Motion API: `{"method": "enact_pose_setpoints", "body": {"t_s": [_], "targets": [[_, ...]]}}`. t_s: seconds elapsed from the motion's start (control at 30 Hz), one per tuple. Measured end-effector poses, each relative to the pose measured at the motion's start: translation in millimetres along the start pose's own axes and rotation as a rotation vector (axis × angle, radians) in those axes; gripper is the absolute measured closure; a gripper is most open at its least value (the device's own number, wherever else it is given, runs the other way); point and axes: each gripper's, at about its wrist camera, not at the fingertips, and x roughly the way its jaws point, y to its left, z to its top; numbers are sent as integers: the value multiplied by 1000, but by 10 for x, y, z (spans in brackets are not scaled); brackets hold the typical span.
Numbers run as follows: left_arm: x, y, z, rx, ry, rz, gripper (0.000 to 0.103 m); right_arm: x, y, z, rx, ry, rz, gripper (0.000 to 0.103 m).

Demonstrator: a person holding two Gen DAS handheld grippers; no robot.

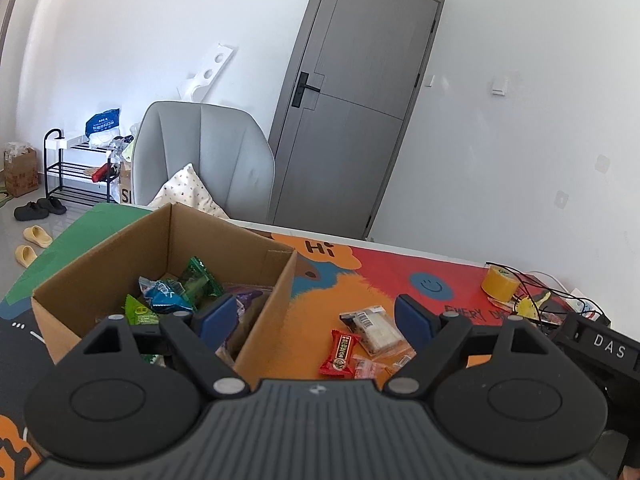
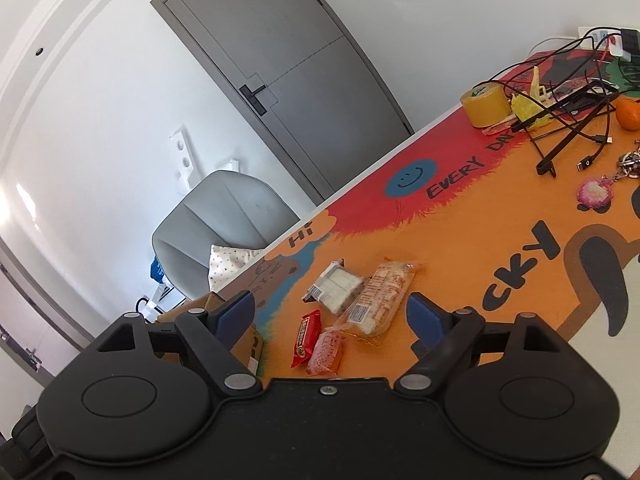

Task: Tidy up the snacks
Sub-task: 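Move both tools back over the remaining snacks, then grasp the clear pink candy stick packet with the left gripper while the right gripper grasps the bread roll bag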

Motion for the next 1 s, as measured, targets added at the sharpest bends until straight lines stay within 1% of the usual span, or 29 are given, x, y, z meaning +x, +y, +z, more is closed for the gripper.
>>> {"method": "enact_pose_setpoints", "body": {"t_s": [0.33,0.47,0.53,0.67,0.8,0.83,0.97,1.0], "targets": [[248,-214,-114,46,44,3,19,183,-226,1,38,29,-15,20],[365,-286,-168,60,64,3,22,282,-309,11,52,45,-13,20],[429,-321,-192,68,75,7,26,339,-348,22,60,56,-14,21],[571,-378,-238,72,106,13,30,451,-410,39,70,75,-15,23],[710,-433,-293,78,140,20,39,562,-479,66,84,94,-17,25],[747,-443,-308,75,151,18,42,588,-491,71,87,99,-17,26],[867,-483,-367,64,179,25,45,693,-522,93,92,124,-13,30],[898,-496,-381,63,186,26,48,716,-527,96,94,130,-11,31]]}}
